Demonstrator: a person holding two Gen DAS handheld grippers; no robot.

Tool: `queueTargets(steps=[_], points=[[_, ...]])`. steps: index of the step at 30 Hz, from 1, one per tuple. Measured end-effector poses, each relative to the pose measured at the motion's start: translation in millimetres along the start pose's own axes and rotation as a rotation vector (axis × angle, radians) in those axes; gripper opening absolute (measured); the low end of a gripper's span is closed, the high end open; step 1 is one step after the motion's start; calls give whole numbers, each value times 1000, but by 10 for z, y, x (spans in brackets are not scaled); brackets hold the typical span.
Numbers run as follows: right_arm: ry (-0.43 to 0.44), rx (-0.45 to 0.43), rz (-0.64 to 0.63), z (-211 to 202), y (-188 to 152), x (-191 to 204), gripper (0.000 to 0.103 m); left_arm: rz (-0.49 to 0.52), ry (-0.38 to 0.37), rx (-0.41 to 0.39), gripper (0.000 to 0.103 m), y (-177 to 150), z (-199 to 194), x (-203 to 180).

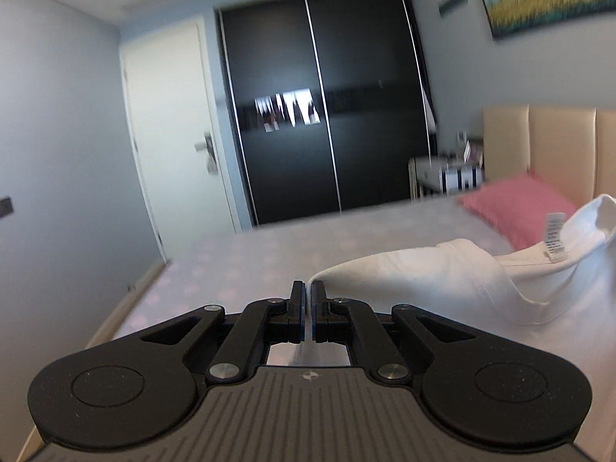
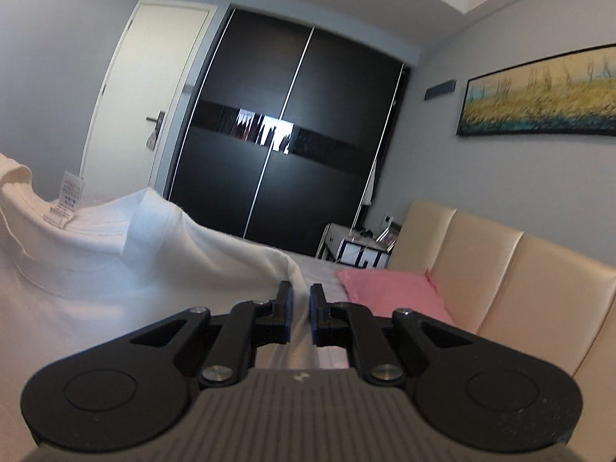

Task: Fold clothes
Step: 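Grasp the shirt hem with both grippers and lift it high, then lower the shirt onto the bed with both grippers and open them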

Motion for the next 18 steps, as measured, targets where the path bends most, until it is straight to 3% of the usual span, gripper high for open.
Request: queueTargets(steps=[7, 18], points=[[43, 168, -91, 1349, -653, 709, 10, 52, -9, 236, 1, -747, 1247, 256], [90, 414, -197, 2655, -2036, 1848, 10, 156, -51, 480, 1, -1848, 2477, 244]])
Point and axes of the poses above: each gripper's, at about its wrist camera, not at the fingertips, and z roughly the way its jaws point, x to its left, y to its top, the point moved 9 cm from there along z, roughly the way its jaws point, and after that the axes turned 8 degrees about -y, right-handed, at the moved point
